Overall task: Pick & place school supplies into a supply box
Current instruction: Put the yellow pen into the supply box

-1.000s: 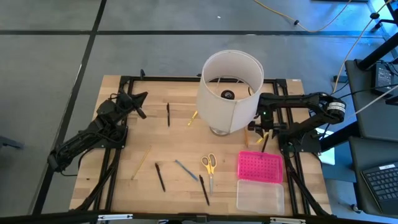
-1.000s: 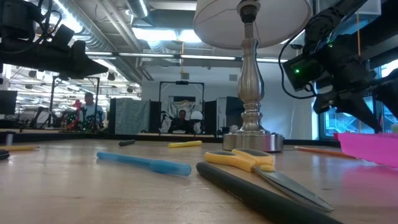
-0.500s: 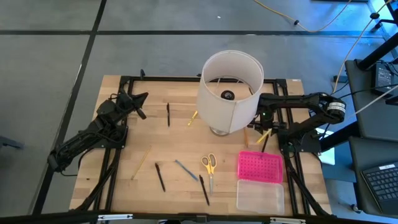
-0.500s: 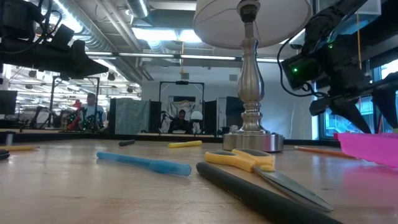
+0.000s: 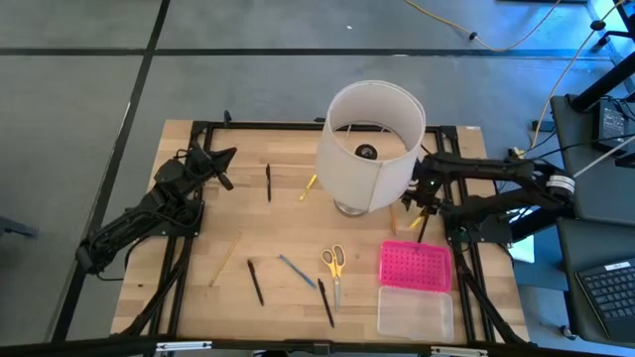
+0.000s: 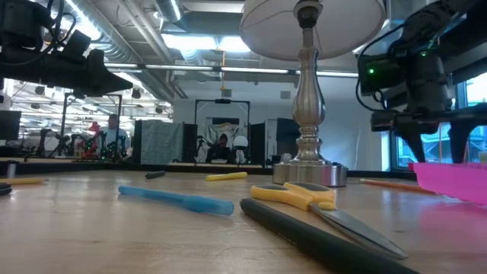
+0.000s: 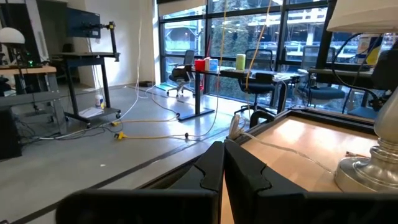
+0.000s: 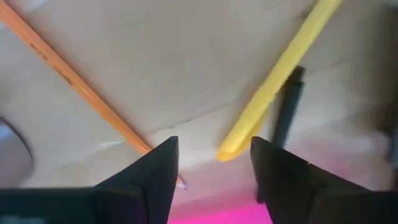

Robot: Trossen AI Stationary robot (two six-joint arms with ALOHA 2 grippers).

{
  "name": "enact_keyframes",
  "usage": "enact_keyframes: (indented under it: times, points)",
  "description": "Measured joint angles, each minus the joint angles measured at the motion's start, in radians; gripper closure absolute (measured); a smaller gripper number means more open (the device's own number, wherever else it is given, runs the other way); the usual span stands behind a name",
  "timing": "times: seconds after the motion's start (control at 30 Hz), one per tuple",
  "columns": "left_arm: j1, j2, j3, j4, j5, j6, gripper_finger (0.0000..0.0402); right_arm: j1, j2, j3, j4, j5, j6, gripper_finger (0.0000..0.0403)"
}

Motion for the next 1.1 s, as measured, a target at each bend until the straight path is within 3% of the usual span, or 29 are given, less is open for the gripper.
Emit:
enact_keyframes:
  times: [0.4,1.1]
  points:
    - [0.000,0.000,0.000,-0.003,0.021,-0.002,0.0396,0.062,-0.016,-0.075,-0.008,-0.018,0.176,0.0199]
    - [0.000,0.000,0.000,-0.003,0.026,-0.002,0.0396,0.064,-0.016,-0.079,0.048,0.044,0.200,0.0199]
